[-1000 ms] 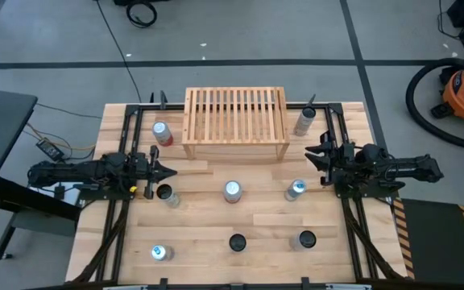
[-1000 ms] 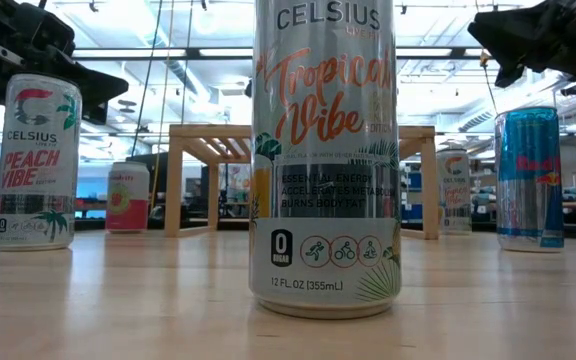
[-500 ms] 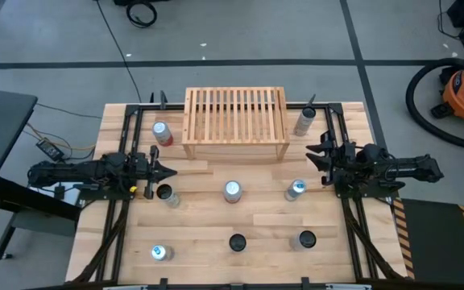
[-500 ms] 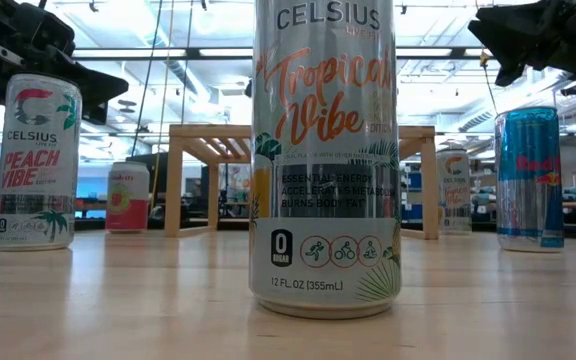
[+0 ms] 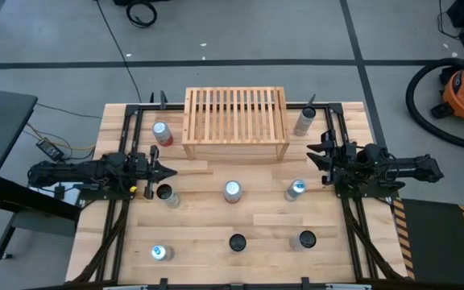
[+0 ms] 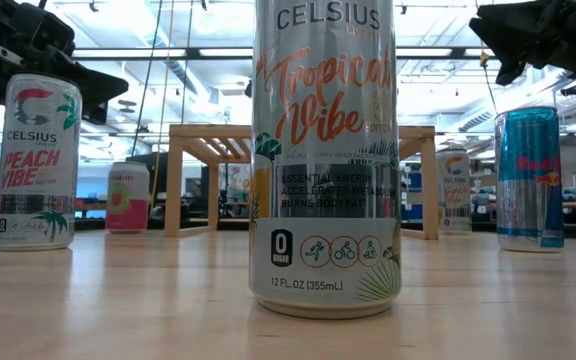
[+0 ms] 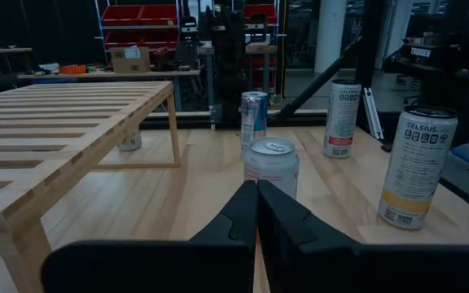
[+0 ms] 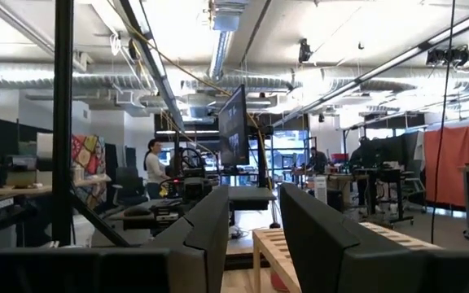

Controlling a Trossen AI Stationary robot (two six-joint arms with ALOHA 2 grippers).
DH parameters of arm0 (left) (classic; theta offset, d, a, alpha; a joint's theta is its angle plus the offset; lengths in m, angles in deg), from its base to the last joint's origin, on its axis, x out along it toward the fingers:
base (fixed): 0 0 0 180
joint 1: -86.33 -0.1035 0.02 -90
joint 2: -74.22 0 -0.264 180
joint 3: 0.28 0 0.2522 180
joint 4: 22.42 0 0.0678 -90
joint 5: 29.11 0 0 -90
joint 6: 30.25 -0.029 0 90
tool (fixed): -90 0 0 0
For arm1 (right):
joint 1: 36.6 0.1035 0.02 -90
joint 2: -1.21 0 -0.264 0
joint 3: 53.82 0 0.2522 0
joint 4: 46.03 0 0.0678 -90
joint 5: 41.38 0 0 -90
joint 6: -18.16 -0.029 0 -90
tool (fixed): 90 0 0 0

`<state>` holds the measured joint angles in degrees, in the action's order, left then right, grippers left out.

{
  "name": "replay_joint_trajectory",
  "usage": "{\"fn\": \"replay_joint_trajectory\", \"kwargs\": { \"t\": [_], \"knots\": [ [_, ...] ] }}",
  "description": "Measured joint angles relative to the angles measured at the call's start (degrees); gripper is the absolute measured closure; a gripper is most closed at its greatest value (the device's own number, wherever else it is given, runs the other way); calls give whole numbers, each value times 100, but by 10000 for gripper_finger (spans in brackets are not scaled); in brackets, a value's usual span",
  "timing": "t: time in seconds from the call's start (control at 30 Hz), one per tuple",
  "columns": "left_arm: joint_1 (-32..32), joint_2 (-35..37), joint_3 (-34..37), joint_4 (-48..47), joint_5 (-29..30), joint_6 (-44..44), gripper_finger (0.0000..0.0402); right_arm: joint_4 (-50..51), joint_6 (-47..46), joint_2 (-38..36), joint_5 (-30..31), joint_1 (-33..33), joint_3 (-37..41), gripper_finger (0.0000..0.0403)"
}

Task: Place canned beverage on shelf
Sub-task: Put the top blue soda can on the shelf

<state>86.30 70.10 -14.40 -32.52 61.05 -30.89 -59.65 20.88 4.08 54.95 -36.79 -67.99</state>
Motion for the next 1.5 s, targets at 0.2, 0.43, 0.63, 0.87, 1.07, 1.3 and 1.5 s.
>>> {"fn": "replay_joint_trajectory", "kwargs": {
  "t": [0.2,0.43,0.63,0.87,1.07,1.3,1.5],
  "knots": [
    [2,0,0,-1,0,0,384,-146,192,-1,191,0,0,281],
    [1,2,2,0,-2,0,384,-237,485,-2,119,0,0,273],
    [2,1,1,1,-1,0,384,-105,619,0,114,0,0,256],
    [1,1,2,1,-2,0,384,-94,760,0,111,0,0,217],
    [0,0,0,-1,-1,0,384,-90,766,0,114,0,0,150],
    [0,2,2,-1,-2,0,384,-62,749,2,65,0,0,53],
    [1,1,0,0,-2,0,384,-116,368,2,925,0,0,29]
  ]
}}
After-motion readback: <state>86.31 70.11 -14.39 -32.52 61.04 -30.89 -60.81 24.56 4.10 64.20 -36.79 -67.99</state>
